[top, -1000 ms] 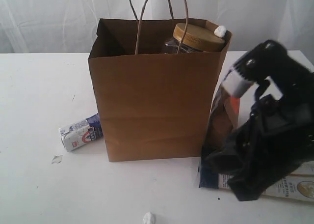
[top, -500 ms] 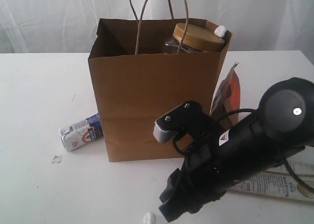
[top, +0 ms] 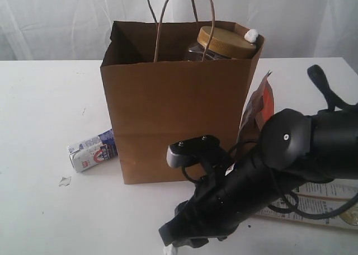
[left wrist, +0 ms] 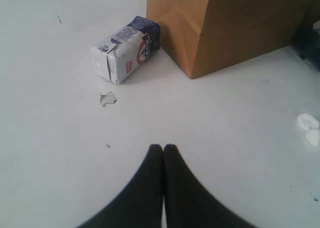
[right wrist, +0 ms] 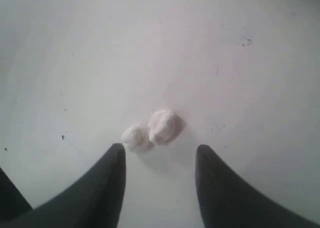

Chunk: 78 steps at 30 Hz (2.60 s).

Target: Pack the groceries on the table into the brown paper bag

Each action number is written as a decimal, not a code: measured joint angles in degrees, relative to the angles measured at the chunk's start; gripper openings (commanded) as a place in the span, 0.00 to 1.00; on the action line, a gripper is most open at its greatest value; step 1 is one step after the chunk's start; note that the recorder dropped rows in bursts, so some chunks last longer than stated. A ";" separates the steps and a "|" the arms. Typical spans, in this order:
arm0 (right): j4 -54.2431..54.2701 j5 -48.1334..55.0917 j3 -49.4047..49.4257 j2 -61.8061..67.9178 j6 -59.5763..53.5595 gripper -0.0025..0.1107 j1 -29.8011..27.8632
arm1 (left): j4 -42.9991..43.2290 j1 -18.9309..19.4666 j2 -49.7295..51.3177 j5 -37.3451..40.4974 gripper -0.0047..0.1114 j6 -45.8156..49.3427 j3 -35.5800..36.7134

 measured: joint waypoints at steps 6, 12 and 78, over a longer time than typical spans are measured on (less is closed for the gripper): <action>0.74 -0.51 0.00 2.36 -0.58 0.39 1.95 | 0.00 0.00 0.00 0.00 0.04 0.00 0.00; 0.74 -2.52 0.00 4.41 -0.58 0.39 2.08 | 0.00 0.00 0.00 0.00 0.04 0.00 0.00; -16.05 -0.75 -18.24 -25.22 -5.80 0.02 3.23 | 0.00 0.00 0.00 0.00 0.04 0.00 0.00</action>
